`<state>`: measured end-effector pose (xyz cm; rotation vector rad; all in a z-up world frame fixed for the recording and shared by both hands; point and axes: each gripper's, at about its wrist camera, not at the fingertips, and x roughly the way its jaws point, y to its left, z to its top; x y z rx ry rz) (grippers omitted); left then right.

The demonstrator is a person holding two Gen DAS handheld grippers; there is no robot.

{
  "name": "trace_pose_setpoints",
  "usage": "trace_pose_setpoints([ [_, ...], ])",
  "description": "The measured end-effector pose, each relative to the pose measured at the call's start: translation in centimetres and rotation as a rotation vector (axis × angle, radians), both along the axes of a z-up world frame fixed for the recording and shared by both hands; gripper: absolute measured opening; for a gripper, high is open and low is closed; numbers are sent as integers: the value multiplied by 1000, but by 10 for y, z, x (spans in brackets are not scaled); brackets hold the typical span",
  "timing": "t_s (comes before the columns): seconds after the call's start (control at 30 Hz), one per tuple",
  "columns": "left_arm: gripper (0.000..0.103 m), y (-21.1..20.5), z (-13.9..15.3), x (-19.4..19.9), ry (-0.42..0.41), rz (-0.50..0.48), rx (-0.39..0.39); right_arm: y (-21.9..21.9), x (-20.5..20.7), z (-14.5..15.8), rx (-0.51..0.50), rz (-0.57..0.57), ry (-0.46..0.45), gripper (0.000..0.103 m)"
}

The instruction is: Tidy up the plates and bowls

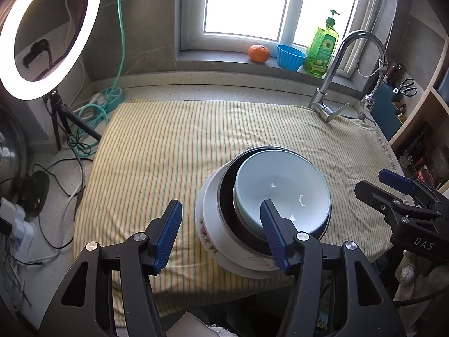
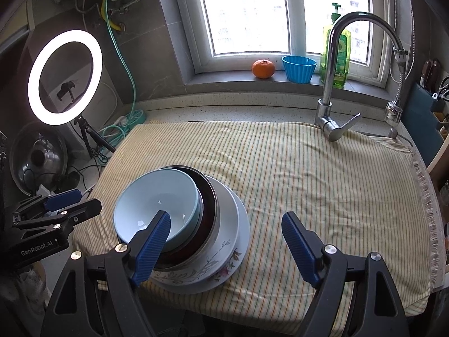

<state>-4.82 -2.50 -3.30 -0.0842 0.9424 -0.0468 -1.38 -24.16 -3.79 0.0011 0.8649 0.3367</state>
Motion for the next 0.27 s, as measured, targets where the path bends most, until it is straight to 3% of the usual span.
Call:
trace_pose_setpoints([
  [0.07, 64, 0, 0, 0, -1, 0, -1, -1, 0, 0, -1, 0, 1, 78],
  [0.27, 65, 1, -1, 1, 3, 4, -5, -2, 3, 0, 3, -6, 3, 78],
])
